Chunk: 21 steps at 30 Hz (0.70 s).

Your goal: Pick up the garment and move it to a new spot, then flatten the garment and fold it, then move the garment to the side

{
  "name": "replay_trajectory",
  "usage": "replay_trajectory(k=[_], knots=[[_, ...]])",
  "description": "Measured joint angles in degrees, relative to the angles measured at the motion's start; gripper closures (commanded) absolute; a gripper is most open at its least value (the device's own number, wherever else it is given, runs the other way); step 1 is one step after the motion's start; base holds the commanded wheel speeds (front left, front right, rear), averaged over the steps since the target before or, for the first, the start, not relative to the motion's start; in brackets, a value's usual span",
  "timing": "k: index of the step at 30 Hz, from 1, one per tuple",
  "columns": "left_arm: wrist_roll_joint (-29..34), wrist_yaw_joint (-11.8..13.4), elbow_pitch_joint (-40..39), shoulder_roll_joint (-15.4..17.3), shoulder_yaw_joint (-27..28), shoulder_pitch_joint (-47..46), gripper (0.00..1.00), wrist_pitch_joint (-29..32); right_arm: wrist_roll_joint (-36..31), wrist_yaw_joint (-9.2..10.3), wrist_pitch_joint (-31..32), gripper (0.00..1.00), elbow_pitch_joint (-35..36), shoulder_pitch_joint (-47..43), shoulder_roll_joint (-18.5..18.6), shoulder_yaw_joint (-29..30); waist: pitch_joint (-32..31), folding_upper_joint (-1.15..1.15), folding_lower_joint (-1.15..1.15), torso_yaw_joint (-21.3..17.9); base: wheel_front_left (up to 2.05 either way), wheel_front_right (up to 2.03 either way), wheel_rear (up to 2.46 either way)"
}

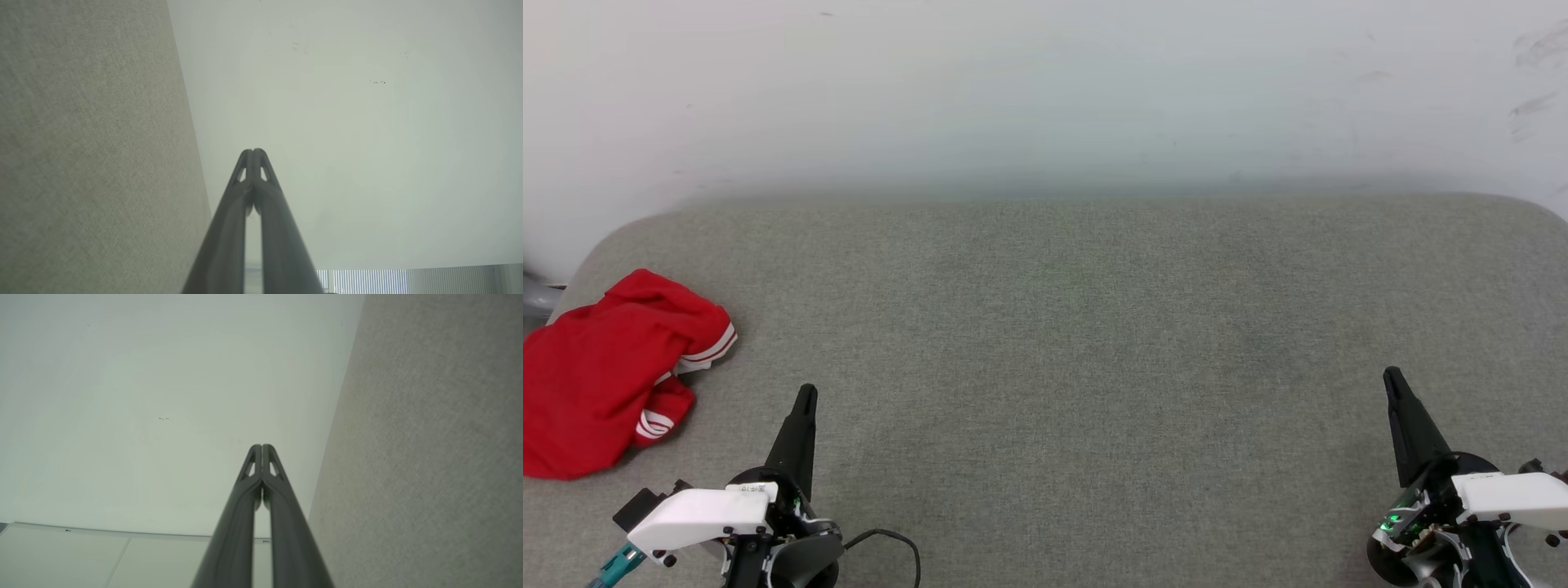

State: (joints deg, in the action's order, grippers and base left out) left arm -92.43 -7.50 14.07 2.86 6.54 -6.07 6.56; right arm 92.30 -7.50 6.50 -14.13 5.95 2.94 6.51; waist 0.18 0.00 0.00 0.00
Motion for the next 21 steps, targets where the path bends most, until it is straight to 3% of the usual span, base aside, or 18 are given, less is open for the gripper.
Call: replay_trajectory(k=[21], knots=[[0.00,0.00,0.00,0.00,0.01,0.00,1.00,0.00,0.00,0.00,0.00,1.00,0.00,0.00,0.00,0.00,0.00,0.00,0.00,0.00,0.00,0.00,0.00]])
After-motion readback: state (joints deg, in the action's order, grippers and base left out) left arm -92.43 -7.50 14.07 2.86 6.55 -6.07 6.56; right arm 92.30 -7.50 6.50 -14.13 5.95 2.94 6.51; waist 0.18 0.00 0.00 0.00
